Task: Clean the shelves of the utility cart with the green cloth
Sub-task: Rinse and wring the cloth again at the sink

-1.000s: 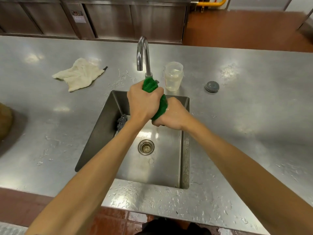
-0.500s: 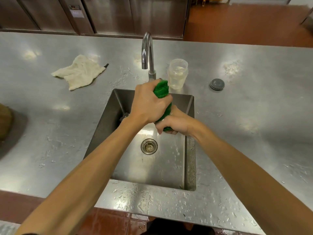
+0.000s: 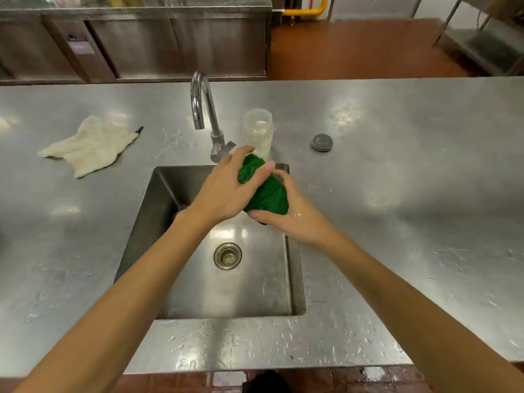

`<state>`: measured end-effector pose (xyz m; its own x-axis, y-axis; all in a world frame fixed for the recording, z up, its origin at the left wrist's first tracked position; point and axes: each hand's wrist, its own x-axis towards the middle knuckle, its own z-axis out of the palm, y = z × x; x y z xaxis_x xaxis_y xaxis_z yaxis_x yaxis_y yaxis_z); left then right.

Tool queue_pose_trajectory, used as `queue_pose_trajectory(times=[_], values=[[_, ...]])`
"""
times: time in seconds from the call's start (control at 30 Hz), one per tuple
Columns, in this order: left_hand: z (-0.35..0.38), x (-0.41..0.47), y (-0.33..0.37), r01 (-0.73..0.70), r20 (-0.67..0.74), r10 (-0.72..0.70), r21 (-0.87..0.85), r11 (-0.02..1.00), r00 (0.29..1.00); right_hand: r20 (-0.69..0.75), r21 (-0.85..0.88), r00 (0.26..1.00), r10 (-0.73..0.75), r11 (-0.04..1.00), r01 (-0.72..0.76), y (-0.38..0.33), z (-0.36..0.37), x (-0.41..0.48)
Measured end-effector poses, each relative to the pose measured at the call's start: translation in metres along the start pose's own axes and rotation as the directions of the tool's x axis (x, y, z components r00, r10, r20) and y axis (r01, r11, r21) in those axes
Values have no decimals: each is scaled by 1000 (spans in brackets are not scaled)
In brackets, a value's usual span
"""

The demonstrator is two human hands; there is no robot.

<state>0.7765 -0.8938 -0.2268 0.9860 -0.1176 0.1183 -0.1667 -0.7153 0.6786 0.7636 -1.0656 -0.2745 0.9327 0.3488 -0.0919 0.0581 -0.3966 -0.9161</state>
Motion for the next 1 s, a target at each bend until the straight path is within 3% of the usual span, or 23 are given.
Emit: queue_pose_trajectory(times=[0.13, 0.3, 0.43, 0.57, 0.67, 0.83, 1.0], values=[[20, 2, 26, -85, 62, 81, 61, 995, 995, -249, -125, 967, -64, 992, 33, 4, -35, -32], [50, -13, 84, -237, 144, 220, 112, 965, 965, -454, -188, 875, -169, 978, 91, 18, -85, -93], [80, -32, 139, -347, 190, 324, 105, 932, 927, -633, -242, 731, -253, 962, 124, 26, -119, -160], [114, -56, 200, -454, 314, 413, 66, 889, 855, -773, -319, 563, -291, 946, 52, 35, -149, -234], [140, -84, 248, -528, 349, 490, 20, 849, 799, -837, -381, 428, -341, 924, -9, 42, -170, -295], [176, -140, 317, -654, 342, 637, -82, 752, 691, -882, -376, 348, -319, 920, -110, 50, -197, -382], [223, -188, 376, -611, 323, 651, -226, 758, 687, -939, -289, 261, -223, 925, -247, 67, -211, -480]])
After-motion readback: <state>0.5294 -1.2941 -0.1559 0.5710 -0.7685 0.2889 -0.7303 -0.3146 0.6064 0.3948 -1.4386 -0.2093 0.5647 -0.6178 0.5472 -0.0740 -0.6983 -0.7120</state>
